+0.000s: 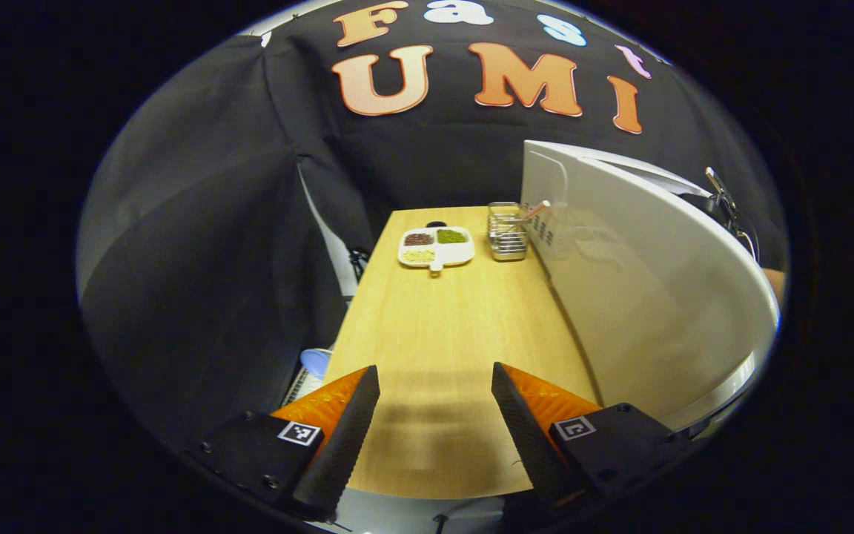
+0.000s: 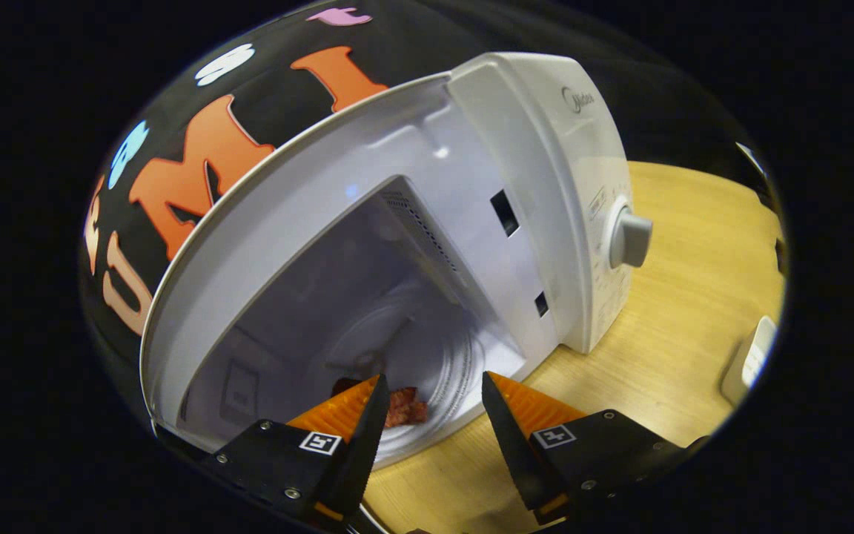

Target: Open the microwave oven with the left hand, put the food in, and close the microwave oven.

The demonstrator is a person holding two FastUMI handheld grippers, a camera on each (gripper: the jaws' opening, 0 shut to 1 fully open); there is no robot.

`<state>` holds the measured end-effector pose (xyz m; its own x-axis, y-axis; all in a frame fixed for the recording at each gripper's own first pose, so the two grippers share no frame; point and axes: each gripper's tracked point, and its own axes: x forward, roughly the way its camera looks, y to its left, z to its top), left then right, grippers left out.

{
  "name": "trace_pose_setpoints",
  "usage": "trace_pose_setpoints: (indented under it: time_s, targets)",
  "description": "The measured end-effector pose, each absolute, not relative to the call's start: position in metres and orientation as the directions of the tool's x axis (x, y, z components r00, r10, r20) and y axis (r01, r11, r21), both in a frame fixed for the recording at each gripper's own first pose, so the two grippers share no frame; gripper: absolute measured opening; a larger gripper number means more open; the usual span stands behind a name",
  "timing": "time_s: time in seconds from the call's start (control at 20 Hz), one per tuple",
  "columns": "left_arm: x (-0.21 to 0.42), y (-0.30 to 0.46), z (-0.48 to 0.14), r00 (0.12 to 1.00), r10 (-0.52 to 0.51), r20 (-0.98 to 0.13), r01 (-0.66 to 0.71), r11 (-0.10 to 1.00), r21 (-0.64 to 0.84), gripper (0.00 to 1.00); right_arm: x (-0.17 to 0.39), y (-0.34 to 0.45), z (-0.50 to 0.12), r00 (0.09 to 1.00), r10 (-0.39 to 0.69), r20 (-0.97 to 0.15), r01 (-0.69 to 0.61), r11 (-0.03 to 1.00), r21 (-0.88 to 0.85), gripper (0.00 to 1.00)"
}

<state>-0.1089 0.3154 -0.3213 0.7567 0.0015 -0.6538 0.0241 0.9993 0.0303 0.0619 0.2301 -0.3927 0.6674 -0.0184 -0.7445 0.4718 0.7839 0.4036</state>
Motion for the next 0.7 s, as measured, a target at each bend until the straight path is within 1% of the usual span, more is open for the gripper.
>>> trace_pose_setpoints:
  time_s: [0.15, 0.25, 0.45, 0.5, 0.55, 0.6, 0.65, 0.7]
  targets:
    - [-0.106, 0.280, -0.328, 0.751, -0.074, -0.656, 0.087, 0.996, -0.012, 0.89, 0.027, 0.210, -0.369, 0.666, 0.042, -0.745, 0.377, 0.842, 0.385, 0.80]
    - [-0.110, 0.261, -0.330, 0.746, -0.100, -0.658, 0.113, 0.993, -0.022, 0.89, 0.009, 0.190, -0.357, 0.668, 0.056, -0.742, 0.325, 0.875, 0.359, 0.80]
    - [-0.120, 0.236, -0.328, 0.746, -0.096, -0.659, 0.111, 0.994, -0.019, 0.90, -0.010, 0.149, -0.337, 0.674, 0.079, -0.735, 0.253, 0.910, 0.329, 0.82]
    - [-0.122, 0.230, -0.328, 0.744, -0.094, -0.662, 0.105, 0.994, -0.023, 0.93, -0.013, 0.140, -0.331, 0.678, 0.086, -0.730, 0.241, 0.912, 0.331, 0.82]
    - [-0.126, 0.221, -0.327, 0.743, -0.100, -0.662, 0.106, 0.994, -0.031, 0.89, -0.014, 0.131, -0.326, 0.683, 0.093, -0.725, 0.230, 0.914, 0.333, 0.82]
    - [-0.128, 0.212, -0.325, 0.743, -0.101, -0.661, 0.110, 0.994, -0.029, 0.93, -0.015, 0.121, -0.321, 0.686, 0.096, -0.721, 0.220, 0.918, 0.331, 0.82]
    - [-0.130, 0.201, -0.325, 0.742, -0.105, -0.663, 0.119, 0.993, -0.024, 0.93, -0.016, 0.113, -0.315, 0.692, 0.102, -0.714, 0.205, 0.921, 0.331, 0.84]
    - [-0.129, 0.189, -0.324, 0.741, -0.108, -0.663, 0.129, 0.991, -0.017, 0.89, -0.015, 0.104, -0.309, 0.700, 0.103, -0.707, 0.192, 0.926, 0.325, 0.84]
